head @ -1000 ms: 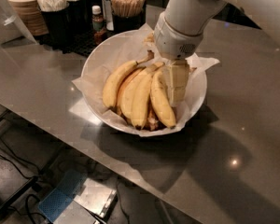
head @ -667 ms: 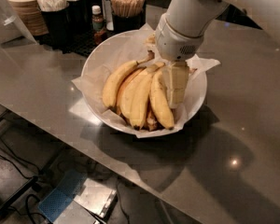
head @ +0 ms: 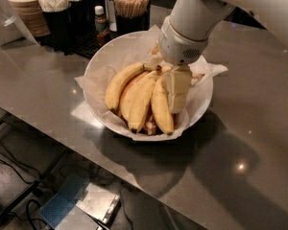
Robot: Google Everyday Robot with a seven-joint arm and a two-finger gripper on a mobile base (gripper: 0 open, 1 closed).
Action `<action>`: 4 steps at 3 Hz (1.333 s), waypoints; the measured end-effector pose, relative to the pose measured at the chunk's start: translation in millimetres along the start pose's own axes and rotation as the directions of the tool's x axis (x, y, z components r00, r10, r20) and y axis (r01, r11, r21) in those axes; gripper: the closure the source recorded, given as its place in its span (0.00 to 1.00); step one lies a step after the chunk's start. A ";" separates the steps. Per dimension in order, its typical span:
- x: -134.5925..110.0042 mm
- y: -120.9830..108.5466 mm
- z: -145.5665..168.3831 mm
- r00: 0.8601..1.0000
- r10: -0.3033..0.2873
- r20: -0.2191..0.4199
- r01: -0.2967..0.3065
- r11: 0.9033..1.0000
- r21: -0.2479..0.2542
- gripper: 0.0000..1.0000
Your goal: Pick banana from white bowl
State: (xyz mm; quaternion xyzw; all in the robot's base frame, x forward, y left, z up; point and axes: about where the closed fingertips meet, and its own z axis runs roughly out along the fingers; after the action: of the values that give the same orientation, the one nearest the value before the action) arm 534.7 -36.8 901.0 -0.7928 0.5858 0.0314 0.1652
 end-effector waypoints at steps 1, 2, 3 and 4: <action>-0.5 -0.4 -3.1 1.000 0.000 0.000 0.000 1.000 0.000 0.65; 1.9 1.2 -4.1 1.000 0.028 -0.006 -0.028 1.000 0.012 0.88; 1.9 1.2 -4.1 1.000 0.028 -0.006 -0.028 1.000 0.012 1.00; 1.9 1.2 -4.1 1.000 0.029 -0.006 -0.029 1.000 0.013 1.00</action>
Offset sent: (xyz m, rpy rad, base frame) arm -0.0022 -0.0101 0.0040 0.0048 -0.0079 -0.0749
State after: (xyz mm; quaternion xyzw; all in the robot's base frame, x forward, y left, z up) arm 533.6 -40.1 904.1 -0.7834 0.5977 0.0278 0.1680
